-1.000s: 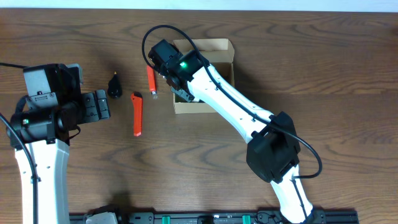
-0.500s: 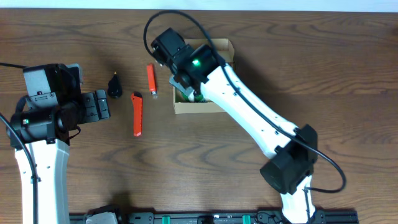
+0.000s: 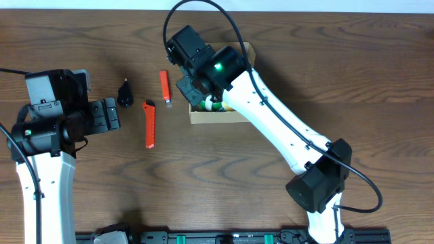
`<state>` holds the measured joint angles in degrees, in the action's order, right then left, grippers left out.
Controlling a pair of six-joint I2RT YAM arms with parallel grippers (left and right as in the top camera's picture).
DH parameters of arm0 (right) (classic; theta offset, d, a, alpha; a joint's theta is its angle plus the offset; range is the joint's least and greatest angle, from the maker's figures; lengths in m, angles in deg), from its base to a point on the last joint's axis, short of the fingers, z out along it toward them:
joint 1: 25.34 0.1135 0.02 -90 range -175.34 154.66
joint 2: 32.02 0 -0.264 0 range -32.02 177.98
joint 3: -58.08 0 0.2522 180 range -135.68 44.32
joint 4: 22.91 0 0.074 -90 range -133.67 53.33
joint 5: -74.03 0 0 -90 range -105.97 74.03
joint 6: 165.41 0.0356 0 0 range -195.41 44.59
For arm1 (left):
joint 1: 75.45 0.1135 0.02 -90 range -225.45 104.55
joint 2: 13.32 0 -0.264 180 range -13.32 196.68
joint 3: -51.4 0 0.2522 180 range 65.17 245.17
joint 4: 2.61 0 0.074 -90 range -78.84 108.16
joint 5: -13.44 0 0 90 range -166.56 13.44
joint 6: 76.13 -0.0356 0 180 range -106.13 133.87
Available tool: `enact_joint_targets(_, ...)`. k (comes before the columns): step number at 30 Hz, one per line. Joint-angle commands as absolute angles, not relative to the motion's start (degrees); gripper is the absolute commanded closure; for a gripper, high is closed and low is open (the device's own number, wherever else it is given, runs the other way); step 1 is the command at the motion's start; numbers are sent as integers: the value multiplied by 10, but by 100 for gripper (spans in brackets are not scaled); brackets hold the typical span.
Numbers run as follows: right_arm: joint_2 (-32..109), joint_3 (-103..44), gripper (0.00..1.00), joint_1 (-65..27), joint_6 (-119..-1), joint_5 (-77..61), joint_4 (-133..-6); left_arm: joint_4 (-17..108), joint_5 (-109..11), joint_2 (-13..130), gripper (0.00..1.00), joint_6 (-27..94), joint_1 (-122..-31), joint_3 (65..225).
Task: Pack container
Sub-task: 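Lower the yellow pad into the box beside the tapes and release, then withdraw the right gripper up and away from the box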
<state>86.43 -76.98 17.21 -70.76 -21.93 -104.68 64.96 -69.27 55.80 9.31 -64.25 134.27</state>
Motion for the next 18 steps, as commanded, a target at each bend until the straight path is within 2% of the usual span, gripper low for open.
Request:
enact_joint_targets(1,860,-810,90,128,-701,-223,-1072,651,-697,558,5,87,-640,1354)
enact_joint_targets(10,860,-893,89,-54,-703,-265,-1114,636,-632,558,5,132,-640,1354)
enact_joint_targets(15,860,-906,89,-176,-703,-233,-1137,620,-567,558,5,132,-640,1354)
enact_joint_targets(17,861,-904,89,-210,-703,-232,-1145,611,-551,558,0,128,-640,1354)
enact_joint_targets(18,861,-902,90,-226,-703,-232,-1147,610,-555,560,16,131,-640,1354)
